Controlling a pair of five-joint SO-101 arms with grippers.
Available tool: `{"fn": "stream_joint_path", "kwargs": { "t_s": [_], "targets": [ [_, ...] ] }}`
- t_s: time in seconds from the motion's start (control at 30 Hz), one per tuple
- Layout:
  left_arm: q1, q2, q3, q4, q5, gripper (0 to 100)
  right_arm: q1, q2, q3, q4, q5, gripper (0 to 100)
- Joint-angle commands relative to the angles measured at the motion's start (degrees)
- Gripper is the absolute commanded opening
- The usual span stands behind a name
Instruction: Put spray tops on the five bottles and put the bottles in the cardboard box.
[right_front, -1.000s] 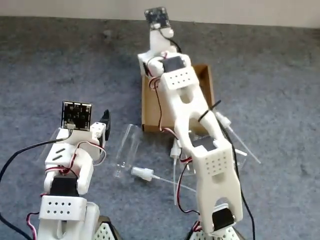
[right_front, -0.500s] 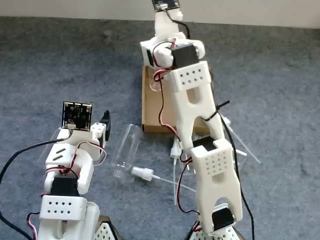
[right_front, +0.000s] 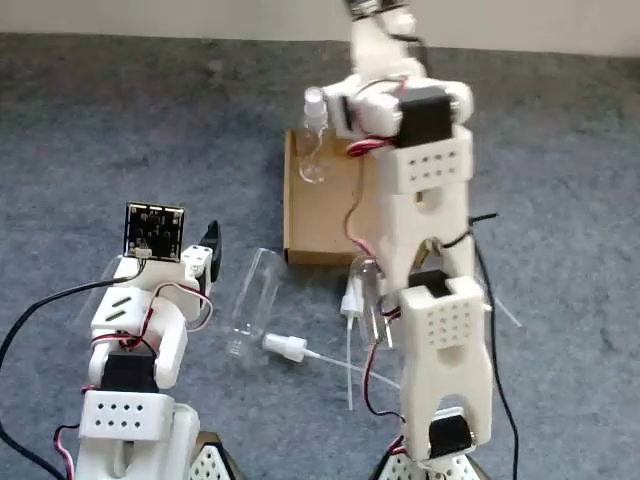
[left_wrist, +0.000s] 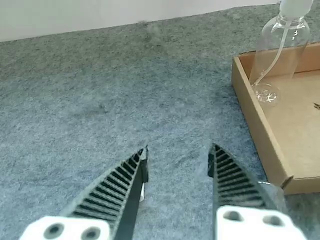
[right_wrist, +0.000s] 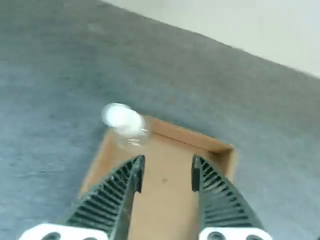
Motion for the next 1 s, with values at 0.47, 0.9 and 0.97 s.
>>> {"fn": "stream_joint_path", "kwargs": {
  "t_s": [0.47, 0.9, 0.97],
  "targets": [
    [-0.6, 0.0, -0.3, -1.2, -0.4, 15, 15.1, -55.3, 95.2, -0.7, 40.8, 11.4],
    [-0.7, 0.0, -0.3, -1.2, -0.4, 15, 15.1, -55.1, 119.3, -23.3, 44.7, 28.2],
    [-0.7, 0.0, -0.3, -1.2, -0.4, 15, 15.1, -54.2, 122.0, -25.9, 44.7, 28.2]
  ]
}}
